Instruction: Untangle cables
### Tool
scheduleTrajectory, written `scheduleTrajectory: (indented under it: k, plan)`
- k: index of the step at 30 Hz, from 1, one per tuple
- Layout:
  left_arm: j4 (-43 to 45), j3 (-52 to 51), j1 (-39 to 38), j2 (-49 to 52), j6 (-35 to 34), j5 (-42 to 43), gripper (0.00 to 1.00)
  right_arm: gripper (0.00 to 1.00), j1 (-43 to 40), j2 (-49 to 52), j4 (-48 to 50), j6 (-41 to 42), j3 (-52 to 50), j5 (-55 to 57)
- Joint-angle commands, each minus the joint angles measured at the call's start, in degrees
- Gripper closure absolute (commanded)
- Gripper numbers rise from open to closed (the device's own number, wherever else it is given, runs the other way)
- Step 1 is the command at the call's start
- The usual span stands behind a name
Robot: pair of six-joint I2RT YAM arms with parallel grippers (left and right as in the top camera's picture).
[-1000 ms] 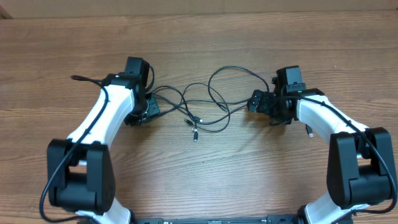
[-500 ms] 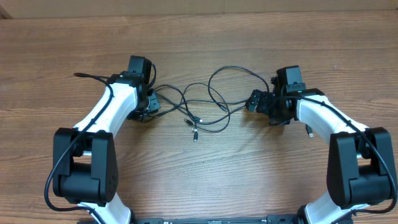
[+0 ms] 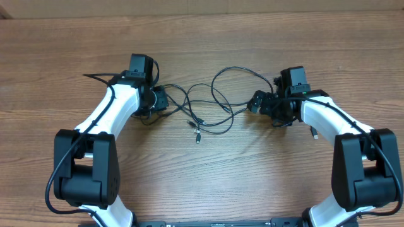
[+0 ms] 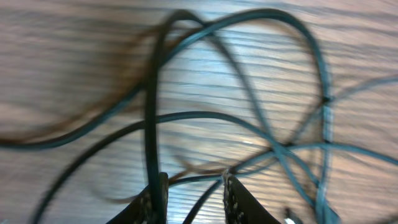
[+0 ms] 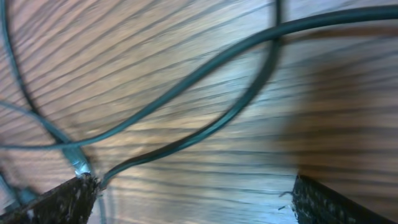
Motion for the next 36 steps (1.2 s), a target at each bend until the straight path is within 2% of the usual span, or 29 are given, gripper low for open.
scheduleTrajectory:
  k: [1, 3, 14, 16, 17, 18, 19, 22, 29, 36]
  plan:
    - [0.4, -0.4, -1.0, 0.5, 5.7, 6.6, 0.66, 0.0, 0.4, 1.9, 0.5, -4.5, -1.3, -8.3]
    - [0.3, -0.4, -1.0, 0.5, 5.7, 6.5, 0.62, 0.0, 0.5, 1.9, 0.9, -5.3, -1.3, -10.5]
    - [0.4, -1.8, -1.5, 1.4, 5.6, 3.3, 0.55, 0.0, 0.6, 1.9, 1.0, -5.3, -1.3, -10.7]
    - [0.4, -1.8, -1.5, 1.9, 5.7, 3.3, 0.63, 0.0, 0.6, 1.9, 1.1, -5.3, -1.3, -10.7]
    - [0.4, -1.8, -1.5, 2.0, 5.7, 3.3, 0.73, 0.0, 0.6, 1.9, 1.2, -5.3, -1.3, -10.7]
    - [0.4, -1.7, -1.5, 2.0, 5.7, 3.4, 0.91, 0.0, 0.6, 1.9, 1.2, -5.4, -1.3, -10.7]
    - [0.2, -1.6, -1.5, 1.9, 5.8, 4.0, 0.96, 0.0, 0.6, 1.9, 1.2, -5.4, -1.3, -10.8]
    - [-1.6, -0.6, -1.5, 0.9, 8.7, 8.6, 0.96, 0.0, 0.6, 1.9, 2.0, -8.8, -1.3, -13.7]
    - [-4.2, 1.8, -1.5, -8.5, 10.3, 17.8, 0.96, 0.0, 0.7, 1.9, 3.8, -22.7, -1.3, -35.2]
    - [-1.2, 1.8, -1.5, -22.3, 10.3, 28.4, 0.96, 0.0, 4.0, 1.9, 4.4, -24.6, -1.3, -37.3]
